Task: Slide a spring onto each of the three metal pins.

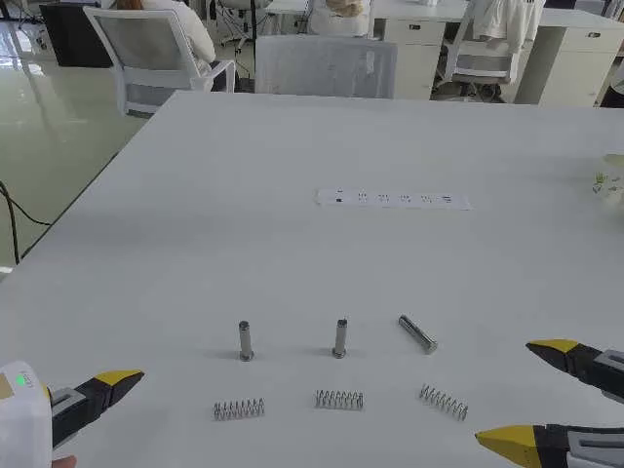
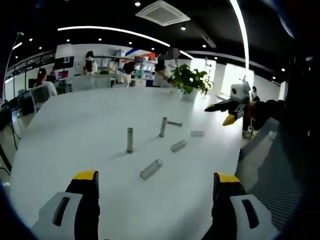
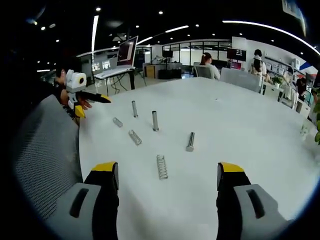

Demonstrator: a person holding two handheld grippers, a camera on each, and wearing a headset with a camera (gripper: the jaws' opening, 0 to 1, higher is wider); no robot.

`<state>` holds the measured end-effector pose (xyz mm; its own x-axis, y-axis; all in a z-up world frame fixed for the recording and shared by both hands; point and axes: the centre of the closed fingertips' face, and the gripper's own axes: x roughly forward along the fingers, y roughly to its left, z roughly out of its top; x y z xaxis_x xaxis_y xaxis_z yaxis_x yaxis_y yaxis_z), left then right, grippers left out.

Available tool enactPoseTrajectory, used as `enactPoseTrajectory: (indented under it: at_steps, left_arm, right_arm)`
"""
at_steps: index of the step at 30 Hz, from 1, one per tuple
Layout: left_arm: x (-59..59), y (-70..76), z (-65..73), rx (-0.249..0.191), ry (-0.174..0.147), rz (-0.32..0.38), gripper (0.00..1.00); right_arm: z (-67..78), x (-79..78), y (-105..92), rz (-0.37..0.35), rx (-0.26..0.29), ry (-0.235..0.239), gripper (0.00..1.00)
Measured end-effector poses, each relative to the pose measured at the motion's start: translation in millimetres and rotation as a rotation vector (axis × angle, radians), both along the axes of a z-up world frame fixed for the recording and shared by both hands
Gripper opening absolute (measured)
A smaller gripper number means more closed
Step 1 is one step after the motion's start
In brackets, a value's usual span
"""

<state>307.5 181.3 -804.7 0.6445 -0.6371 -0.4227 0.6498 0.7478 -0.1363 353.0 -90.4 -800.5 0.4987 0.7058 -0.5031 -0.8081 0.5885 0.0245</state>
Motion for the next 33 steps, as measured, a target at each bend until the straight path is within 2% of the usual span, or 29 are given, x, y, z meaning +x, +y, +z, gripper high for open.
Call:
enactPoseTrajectory:
  at_steps: [19,33]
  left_arm:
    - [-3.2,0.3,-2.6,-0.004,0.01,0.004,0.89]
    - [-2.4,-2.1,-3.3,0.002,0.014,-0.003,0.89]
  right_arm:
    - [-3.9,-0.6,5.2,0.018,-0.006,0.018,0.79]
    - [-5.6,-4.0,4.5,0.003,0.005,0.023,0.78]
